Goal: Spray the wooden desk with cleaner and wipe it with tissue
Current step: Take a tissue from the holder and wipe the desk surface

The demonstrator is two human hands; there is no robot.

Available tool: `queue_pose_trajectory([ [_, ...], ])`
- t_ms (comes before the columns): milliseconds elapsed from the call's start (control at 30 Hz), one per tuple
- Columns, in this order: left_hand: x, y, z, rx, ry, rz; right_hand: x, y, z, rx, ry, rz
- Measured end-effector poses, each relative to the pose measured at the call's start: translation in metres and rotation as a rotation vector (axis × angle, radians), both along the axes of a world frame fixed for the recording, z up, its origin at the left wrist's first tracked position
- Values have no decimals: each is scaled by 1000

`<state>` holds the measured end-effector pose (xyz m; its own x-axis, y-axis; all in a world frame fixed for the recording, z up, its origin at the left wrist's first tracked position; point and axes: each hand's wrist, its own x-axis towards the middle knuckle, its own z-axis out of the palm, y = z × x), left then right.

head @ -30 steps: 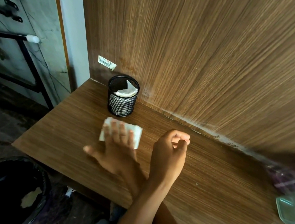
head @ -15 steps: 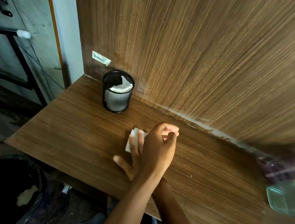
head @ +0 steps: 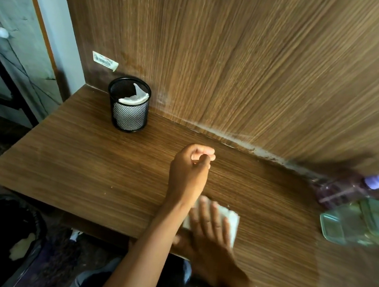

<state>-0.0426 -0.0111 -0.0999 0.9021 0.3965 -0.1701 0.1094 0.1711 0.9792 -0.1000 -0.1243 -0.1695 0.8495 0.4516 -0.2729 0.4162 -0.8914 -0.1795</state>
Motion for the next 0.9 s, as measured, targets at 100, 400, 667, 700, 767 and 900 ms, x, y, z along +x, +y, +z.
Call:
queue_pose_trajectory([
  [100,-1,-6,2,-19,10,-3,19,-15,5,25,221,-299],
  [400,0,-32,8,-148,95,-58,-22,-20,-11,-16,-16,-60],
  [667,-7,-44,6,-149,168,-88,2,-131,5,67,205,-473],
  [700,-6,-44,7,-142,167,-86,19,-134,3,96,196,-533],
  [767,-6,-44,8,-139,169,-79,58,-132,5,129,152,-644],
  [900,-4,-44,8,-156,183,-38,125,-95,9,118,199,-723],
])
